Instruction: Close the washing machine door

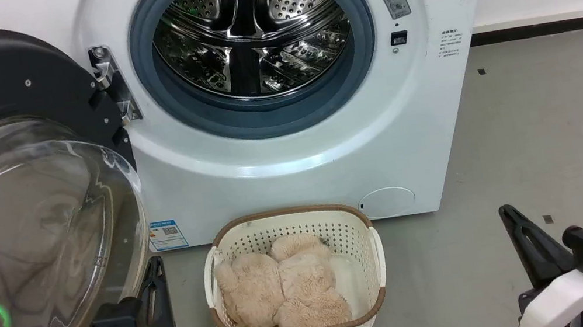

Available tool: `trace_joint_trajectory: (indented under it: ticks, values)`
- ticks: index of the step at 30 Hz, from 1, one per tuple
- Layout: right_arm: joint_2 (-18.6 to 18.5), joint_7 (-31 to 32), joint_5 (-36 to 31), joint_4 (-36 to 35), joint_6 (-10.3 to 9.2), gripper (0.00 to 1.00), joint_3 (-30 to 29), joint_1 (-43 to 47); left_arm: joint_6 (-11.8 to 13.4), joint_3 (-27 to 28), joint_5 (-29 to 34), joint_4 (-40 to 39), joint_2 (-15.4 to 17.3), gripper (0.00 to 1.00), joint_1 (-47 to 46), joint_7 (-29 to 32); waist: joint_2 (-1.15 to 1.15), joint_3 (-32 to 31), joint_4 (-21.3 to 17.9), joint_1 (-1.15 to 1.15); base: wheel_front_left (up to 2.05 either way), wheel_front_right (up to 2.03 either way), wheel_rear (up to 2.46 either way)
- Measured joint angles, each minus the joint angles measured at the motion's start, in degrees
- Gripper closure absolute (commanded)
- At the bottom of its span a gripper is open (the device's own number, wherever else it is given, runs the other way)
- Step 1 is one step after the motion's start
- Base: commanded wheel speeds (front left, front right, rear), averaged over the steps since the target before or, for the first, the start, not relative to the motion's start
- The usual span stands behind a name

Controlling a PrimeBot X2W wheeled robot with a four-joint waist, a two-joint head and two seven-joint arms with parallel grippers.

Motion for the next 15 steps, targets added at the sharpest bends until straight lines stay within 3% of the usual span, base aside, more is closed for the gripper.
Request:
trace_joint_trajectory:
  ticks: [15]
  values:
    - [0.0,0.0,0.0,0.0,0.00,1.00,0.0,0.0,0.0,0.0,0.0,0.0,0.0,1.00,0.0,0.0,0.00,0.0,0.0,0.00,0.00,0.00,0.00]
